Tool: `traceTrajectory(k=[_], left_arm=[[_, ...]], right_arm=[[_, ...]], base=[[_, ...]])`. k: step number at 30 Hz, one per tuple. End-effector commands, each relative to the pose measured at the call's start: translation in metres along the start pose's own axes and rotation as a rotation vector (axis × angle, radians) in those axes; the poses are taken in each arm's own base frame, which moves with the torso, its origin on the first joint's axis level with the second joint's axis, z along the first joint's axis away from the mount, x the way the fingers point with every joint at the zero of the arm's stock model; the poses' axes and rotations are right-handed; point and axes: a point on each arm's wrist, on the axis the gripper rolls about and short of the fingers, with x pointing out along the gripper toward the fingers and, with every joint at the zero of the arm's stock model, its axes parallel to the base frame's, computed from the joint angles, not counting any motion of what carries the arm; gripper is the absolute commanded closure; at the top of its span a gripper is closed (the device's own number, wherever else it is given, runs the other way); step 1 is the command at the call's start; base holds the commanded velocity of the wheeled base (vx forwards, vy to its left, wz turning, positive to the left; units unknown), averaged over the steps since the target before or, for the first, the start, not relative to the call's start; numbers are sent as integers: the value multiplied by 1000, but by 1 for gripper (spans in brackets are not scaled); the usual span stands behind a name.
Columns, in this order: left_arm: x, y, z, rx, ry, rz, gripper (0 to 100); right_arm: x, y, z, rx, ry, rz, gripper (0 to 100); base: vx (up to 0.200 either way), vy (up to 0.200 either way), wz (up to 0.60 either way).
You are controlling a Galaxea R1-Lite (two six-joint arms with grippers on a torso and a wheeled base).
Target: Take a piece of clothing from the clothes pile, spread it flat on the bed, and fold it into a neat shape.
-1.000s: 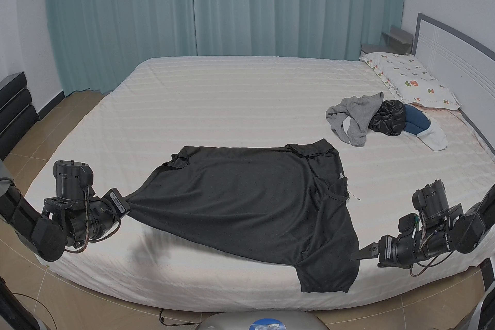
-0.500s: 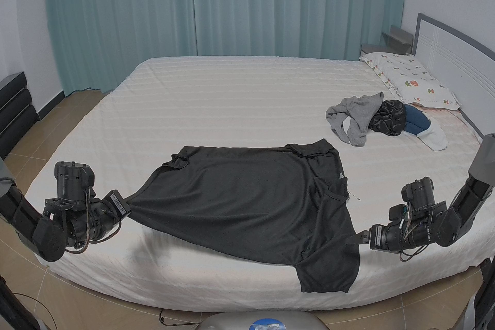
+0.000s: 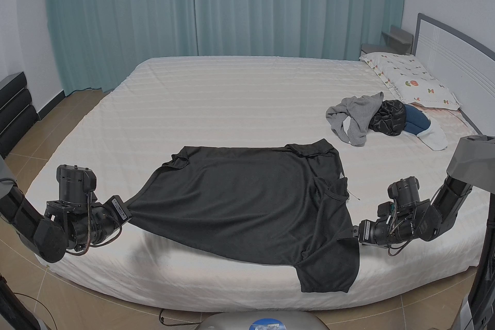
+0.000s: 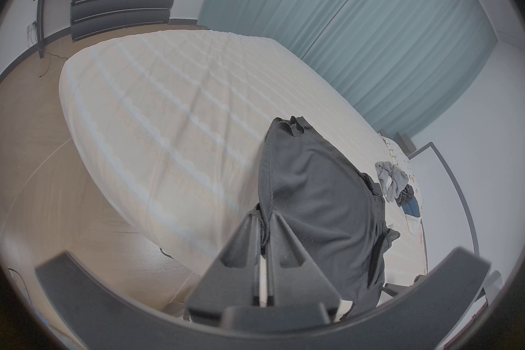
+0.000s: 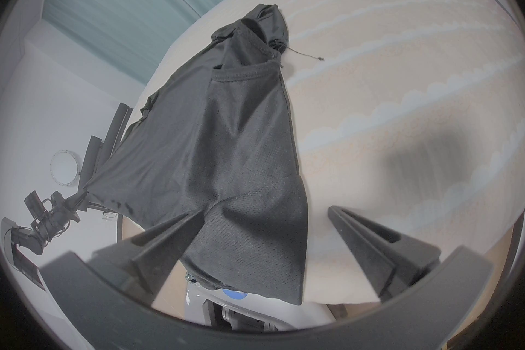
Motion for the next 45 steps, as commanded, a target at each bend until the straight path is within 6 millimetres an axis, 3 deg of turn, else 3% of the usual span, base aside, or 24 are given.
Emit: traceTrajectory(k=[1, 15, 22, 31, 44, 45], left_arm=[[1, 1, -2, 2, 8, 6, 100], [0, 6, -7, 47, 61, 50, 100], [-1, 13, -15, 112, 118, 95, 100], [5, 23, -33, 177, 234, 163, 100], [18, 28, -51, 217, 323, 204, 100], [20, 29, -52, 218, 329, 207, 0]], right_arm=[[11, -4, -5, 5, 32, -10, 100], [4, -14, -9, 33, 41, -46, 100], [-31, -26, -15, 21, 15, -76, 100], [-59, -35, -30, 17, 36, -111, 100], [-59, -36, -47, -31, 127, -123, 100], [-57, -35, -47, -33, 131, -119, 100]], base=[[0, 0, 0], [0, 0, 0], [0, 0, 0], [0, 0, 0], [0, 0, 0], [0, 0, 0]])
